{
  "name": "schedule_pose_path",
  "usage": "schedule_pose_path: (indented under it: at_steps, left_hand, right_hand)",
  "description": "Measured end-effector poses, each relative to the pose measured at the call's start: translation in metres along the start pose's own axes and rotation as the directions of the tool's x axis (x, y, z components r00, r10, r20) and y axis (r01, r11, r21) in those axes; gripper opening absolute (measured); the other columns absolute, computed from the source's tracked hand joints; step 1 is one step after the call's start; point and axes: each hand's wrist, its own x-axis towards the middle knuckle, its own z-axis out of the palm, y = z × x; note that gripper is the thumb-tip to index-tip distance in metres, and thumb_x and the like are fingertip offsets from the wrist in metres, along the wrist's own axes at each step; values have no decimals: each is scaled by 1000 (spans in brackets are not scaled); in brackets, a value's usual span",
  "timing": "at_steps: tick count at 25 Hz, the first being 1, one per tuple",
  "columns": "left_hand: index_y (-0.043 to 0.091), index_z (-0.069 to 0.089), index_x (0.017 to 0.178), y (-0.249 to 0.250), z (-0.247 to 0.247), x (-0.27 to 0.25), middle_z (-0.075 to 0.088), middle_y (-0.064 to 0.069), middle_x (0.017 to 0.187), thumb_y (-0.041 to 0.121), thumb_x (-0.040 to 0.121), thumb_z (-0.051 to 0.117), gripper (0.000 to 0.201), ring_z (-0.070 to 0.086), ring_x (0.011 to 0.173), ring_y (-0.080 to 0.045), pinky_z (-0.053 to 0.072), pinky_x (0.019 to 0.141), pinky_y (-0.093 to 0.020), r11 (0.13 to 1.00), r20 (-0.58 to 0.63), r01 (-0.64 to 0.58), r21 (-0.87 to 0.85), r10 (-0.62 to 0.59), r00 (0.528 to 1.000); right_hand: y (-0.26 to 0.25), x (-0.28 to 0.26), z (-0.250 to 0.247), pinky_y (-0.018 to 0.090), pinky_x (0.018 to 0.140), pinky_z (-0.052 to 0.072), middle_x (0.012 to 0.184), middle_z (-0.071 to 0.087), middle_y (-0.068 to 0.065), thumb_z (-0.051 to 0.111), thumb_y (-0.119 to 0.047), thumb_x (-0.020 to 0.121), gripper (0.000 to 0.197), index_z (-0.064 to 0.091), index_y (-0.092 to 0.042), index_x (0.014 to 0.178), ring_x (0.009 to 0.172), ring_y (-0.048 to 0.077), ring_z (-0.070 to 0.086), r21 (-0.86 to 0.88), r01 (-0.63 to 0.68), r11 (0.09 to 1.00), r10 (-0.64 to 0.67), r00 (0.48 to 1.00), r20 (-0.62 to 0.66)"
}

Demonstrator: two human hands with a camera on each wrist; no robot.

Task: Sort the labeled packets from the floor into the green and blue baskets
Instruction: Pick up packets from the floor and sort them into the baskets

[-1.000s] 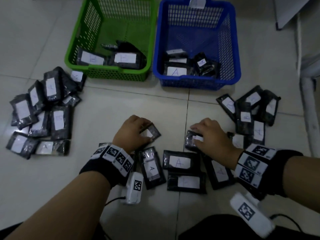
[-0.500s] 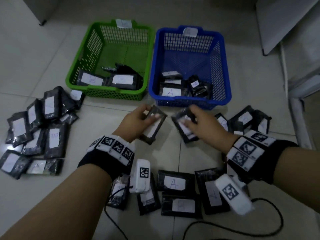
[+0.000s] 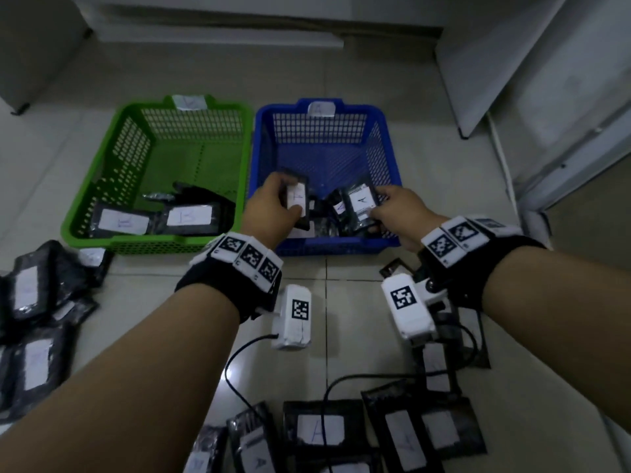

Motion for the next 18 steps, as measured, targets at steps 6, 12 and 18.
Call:
schedule_pose_path:
  at_steps: [6, 12, 18]
  left_hand:
    - [15, 57, 122, -13, 16, 7, 42, -16, 134, 20, 87, 60, 36, 50, 117, -33, 39, 100, -32, 962, 126, -30, 271, -5, 992]
    - [12, 67, 98, 24, 48, -30, 57, -10, 106, 7, 80, 61, 20, 54, 102, -27, 44, 93, -34, 872, -31, -470, 138, 478, 878]
    - [22, 56, 121, 60, 136, -70, 59, 0, 120, 12, 88, 55, 34, 52, 112, -18, 42, 93, -28, 791, 460, -611, 20, 535, 708]
  right_hand:
    - [6, -14, -6, 31, 95, 46, 121, 63, 14, 58, -11, 89, 36, 58, -4, 124, 110, 30, 59, -362, 104, 926, -104, 994, 22]
    - [44, -64, -56, 18, 86, 43, 108, 68, 5, 53, -3, 86, 27, 70, -15, 103, 97, 17, 62, -289, 204, 935, -274, 935, -226]
    - [134, -101, -90, 19, 62, 37, 86, 67, 11, 63, -3, 79, 14, 68, -3, 92, 81, 24, 61, -254, -117, 960, 16, 929, -369]
